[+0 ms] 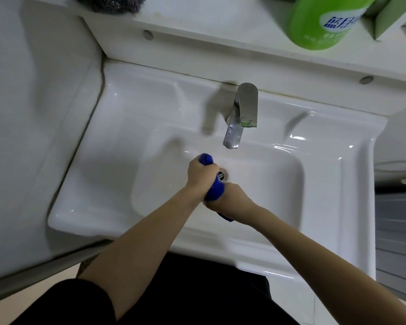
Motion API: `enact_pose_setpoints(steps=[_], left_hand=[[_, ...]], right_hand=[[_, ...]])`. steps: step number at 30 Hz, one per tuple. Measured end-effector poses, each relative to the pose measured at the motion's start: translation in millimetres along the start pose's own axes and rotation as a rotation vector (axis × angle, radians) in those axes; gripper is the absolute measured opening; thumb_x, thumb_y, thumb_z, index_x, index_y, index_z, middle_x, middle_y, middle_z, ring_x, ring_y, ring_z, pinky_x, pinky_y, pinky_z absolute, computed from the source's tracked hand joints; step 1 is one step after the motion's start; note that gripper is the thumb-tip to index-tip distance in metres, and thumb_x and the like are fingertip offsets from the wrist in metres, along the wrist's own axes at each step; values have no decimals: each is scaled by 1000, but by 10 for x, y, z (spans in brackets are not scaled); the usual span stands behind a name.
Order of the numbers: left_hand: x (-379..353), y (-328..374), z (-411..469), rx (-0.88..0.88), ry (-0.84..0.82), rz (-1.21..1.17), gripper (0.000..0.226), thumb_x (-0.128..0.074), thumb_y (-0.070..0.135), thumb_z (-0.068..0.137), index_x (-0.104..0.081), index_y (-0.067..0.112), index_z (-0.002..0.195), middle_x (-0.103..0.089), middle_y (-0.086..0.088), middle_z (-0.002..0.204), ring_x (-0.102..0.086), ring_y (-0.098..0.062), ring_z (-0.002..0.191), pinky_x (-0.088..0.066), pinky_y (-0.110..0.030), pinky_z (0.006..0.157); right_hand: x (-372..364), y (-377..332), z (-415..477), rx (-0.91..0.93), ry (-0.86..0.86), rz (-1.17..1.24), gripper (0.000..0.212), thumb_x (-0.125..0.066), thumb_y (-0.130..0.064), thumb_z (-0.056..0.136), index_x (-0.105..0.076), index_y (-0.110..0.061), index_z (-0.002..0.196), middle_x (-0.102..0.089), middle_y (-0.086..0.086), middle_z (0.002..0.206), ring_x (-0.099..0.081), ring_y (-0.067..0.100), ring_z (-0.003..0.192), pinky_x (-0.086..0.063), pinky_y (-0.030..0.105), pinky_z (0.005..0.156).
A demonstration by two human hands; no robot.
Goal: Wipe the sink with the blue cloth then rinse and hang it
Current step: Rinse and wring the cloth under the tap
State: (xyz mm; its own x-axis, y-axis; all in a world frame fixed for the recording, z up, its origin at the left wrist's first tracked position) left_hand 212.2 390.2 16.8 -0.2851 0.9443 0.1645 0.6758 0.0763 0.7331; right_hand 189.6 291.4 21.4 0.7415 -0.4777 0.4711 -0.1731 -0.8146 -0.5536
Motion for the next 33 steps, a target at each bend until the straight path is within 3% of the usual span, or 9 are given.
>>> enact_pose_setpoints(steps=[5, 12, 14, 17, 20, 24, 26, 29, 33], left_hand=[[-43, -361, 136, 198, 91, 115, 26, -46, 2, 85, -37, 15, 64, -42, -3, 66, -39, -19, 58, -39, -29, 63], [-48, -670, 119, 320, 67, 319, 10, -50, 8, 90, -46, 9, 81, -48, -6, 75, -51, -22, 70, -43, -33, 69], [-32, -617, 119, 300, 13, 206, 12, -54, 5, 86, -47, 8, 77, -50, -7, 71, -51, -20, 67, -43, -32, 65], [48, -452, 74, 221, -228, -26, 19, -68, 11, 83, -54, 9, 70, -59, -6, 69, -59, -21, 70, -47, -27, 66], [193, -184, -107, 127, -524, -176, 14, -70, 19, 86, -60, 13, 92, -66, -3, 87, -65, -18, 86, -51, -29, 79], [398, 134, -224, 32, -702, -244, 47, -63, 22, 81, -55, 28, 127, -59, 0, 114, -60, -20, 103, -47, -37, 89], [523, 225, -284, -127, -735, -102, 68, -54, 5, 75, -47, 36, 136, -52, 5, 132, -58, -15, 114, -46, -34, 96], [653, 306, -422, -741, -718, 524, 96, -58, -5, 68, -29, 42, 146, -27, 13, 154, -30, -3, 143, -36, -25, 112], [520, 232, -381, -1390, -535, 999, 77, -72, 12, 77, -41, 36, 143, -21, -4, 157, -27, -27, 143, -38, -30, 111]], right_hand=[[-296, 144, 73, -11, 126, -366, 29, -47, -28, 93, -41, -18, 67, -49, -4, 62, -55, 23, 63, -31, 26, 47], [-561, 331, 36, 106, 149, -568, 26, -49, -30, 96, -63, -9, 103, -68, 6, 97, -66, 29, 81, -41, 31, 62], [-531, 340, 26, 27, 148, -437, 18, -52, -28, 91, -59, -12, 92, -66, 5, 85, -60, 26, 71, -43, 30, 61], [-384, 325, -73, -143, 111, 113, 15, -60, -23, 79, -50, -14, 73, -57, 1, 63, -51, 19, 57, -42, 29, 57], [-144, 266, -289, -143, 8, 468, 23, -75, -21, 73, -53, -14, 75, -54, -3, 64, -48, 14, 58, -39, 24, 56], [224, 239, -508, -27, -209, 692, 21, -73, -21, 71, -55, -14, 79, -56, 1, 66, -51, 14, 58, -42, 26, 55], [367, 280, -555, -24, -322, 772, 20, -72, -20, 72, -54, -12, 78, -53, 2, 64, -47, 15, 56, -39, 25, 53], [514, 331, -568, -16, -546, 890, 27, -70, -24, 69, -52, -9, 82, -46, -2, 62, -40, 10, 52, -33, 19, 47], [503, 286, -492, 7, -912, 987, 31, -75, -26, 67, -54, -10, 82, -47, -8, 58, -41, 3, 47, -31, 13, 42]])
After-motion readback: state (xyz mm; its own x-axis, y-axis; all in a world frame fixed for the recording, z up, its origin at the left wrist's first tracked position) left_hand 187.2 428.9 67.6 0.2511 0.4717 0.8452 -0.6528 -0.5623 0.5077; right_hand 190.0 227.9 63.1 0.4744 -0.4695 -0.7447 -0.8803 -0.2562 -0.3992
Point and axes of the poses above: each hand's wrist, its own z-axis towards the middle knuckle, its own x-axis out of the back of the hand, y = z × x, the point moved 1 cm from there along z, towards the middle knuckle
